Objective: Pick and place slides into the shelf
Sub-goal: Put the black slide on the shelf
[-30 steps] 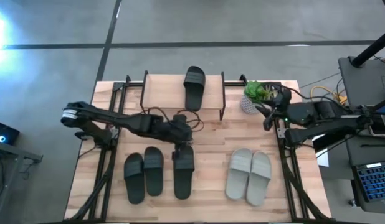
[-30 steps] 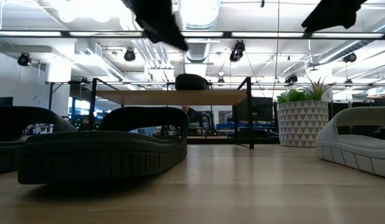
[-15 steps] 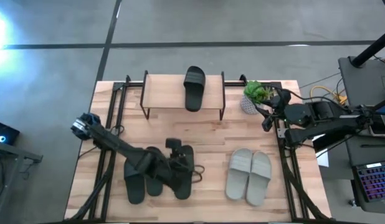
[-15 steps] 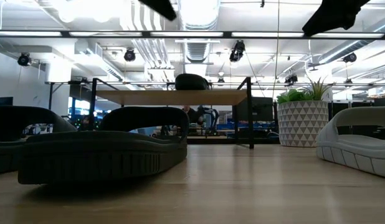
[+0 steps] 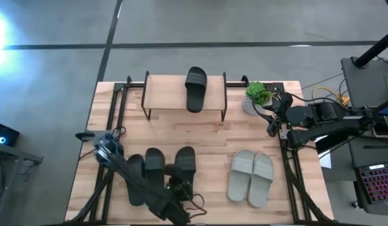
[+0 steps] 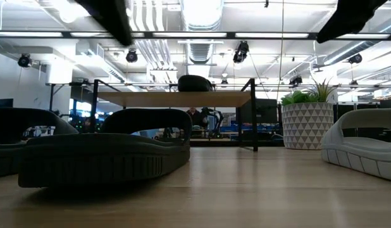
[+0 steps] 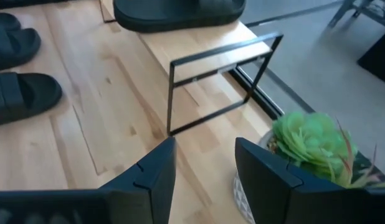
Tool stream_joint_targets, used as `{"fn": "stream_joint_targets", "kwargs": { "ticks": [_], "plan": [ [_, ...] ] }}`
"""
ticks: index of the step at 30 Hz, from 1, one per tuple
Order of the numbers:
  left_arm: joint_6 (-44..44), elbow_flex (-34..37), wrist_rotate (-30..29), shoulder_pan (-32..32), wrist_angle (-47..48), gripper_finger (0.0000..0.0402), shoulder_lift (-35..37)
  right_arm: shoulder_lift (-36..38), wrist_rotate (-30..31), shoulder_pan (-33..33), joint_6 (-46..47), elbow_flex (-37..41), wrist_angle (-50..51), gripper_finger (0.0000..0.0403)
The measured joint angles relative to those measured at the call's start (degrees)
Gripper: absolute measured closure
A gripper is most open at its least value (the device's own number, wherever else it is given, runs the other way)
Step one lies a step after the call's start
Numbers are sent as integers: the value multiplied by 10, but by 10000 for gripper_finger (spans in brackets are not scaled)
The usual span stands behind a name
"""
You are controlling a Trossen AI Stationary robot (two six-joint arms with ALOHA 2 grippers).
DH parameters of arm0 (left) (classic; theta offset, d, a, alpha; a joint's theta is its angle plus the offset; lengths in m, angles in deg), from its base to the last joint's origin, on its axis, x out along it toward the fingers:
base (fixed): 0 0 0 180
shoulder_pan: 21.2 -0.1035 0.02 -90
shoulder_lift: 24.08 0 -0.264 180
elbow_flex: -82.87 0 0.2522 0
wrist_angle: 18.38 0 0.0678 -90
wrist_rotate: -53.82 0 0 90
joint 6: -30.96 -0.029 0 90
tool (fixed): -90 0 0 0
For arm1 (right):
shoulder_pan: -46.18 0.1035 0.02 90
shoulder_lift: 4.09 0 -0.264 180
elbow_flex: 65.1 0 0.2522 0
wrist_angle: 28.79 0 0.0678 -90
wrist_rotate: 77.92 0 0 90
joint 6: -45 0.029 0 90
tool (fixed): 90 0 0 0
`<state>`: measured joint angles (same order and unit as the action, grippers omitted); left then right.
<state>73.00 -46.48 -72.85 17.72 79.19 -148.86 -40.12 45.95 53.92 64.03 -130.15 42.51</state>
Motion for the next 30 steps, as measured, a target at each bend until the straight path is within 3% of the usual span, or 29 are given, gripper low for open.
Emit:
{"fn": "stream_joint_targets", "kwargs": {
  "ticks": [4,9,16,21,24,30],
  "plan": [
    [37,-29,39,-4,44,378,-29,0,0,0,5,0,19,249],
    [-32,-44,30,-11,24,378,-32,0,1,0,7,0,25,253],
    [-19,-30,34,-17,-23,370,-34,0,5,0,10,0,25,253],
    [92,-21,6,-29,-2,328,-37,0,7,0,15,0,25,252],
    [102,-21,-26,-32,11,293,-37,0,7,0,15,0,25,255],
    [93,12,-36,-31,-59,246,-37,0,7,0,4,0,29,255]
  ]
}}
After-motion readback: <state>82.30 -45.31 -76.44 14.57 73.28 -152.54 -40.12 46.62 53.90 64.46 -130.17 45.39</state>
